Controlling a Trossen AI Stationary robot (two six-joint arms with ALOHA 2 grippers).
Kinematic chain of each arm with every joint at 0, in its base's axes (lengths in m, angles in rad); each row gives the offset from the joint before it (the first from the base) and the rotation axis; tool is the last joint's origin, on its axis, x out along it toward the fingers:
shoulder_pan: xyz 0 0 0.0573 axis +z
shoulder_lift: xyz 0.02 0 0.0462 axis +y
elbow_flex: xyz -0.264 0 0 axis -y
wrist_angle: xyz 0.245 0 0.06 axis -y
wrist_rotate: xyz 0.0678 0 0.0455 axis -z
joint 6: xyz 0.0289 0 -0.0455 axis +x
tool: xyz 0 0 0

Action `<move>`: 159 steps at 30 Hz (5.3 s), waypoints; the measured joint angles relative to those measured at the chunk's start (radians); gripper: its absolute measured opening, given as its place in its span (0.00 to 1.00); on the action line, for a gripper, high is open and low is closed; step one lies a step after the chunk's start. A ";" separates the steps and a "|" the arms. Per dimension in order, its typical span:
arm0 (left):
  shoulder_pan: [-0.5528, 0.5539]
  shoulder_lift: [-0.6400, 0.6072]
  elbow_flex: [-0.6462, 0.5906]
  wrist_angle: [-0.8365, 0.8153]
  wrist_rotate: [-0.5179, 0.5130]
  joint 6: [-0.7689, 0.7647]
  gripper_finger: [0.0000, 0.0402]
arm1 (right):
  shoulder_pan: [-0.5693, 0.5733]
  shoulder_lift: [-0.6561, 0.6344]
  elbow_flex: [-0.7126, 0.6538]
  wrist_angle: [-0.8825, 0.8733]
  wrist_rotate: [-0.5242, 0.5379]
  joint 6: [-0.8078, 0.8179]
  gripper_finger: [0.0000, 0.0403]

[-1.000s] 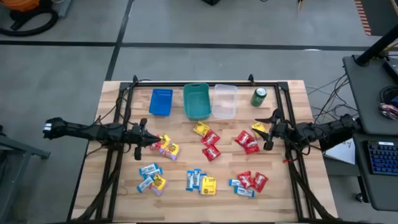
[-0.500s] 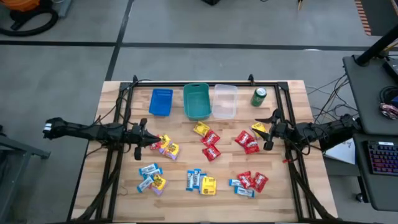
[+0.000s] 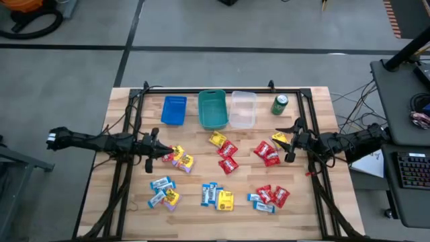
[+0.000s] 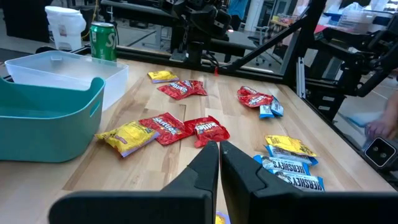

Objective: Sort candy

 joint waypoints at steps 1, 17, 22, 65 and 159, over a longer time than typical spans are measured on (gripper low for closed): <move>0.000 0.000 0.000 0.000 0.000 0.000 0.00 | 0.000 0.000 0.000 0.000 0.000 0.000 0.50; 0.000 0.000 0.000 0.000 0.000 0.000 0.00 | 0.000 0.000 0.000 0.000 0.000 0.000 0.50; 0.000 0.000 0.000 0.000 0.000 0.000 0.00 | 0.000 0.000 0.000 0.000 0.000 0.000 0.50; -0.007 0.185 0.000 0.869 -0.057 -0.090 0.00 | -0.001 0.006 0.001 0.174 -0.024 0.596 0.50; -0.046 0.745 0.445 0.156 -0.097 -0.078 0.00 | -0.262 1.310 0.800 -0.937 -0.447 1.134 0.50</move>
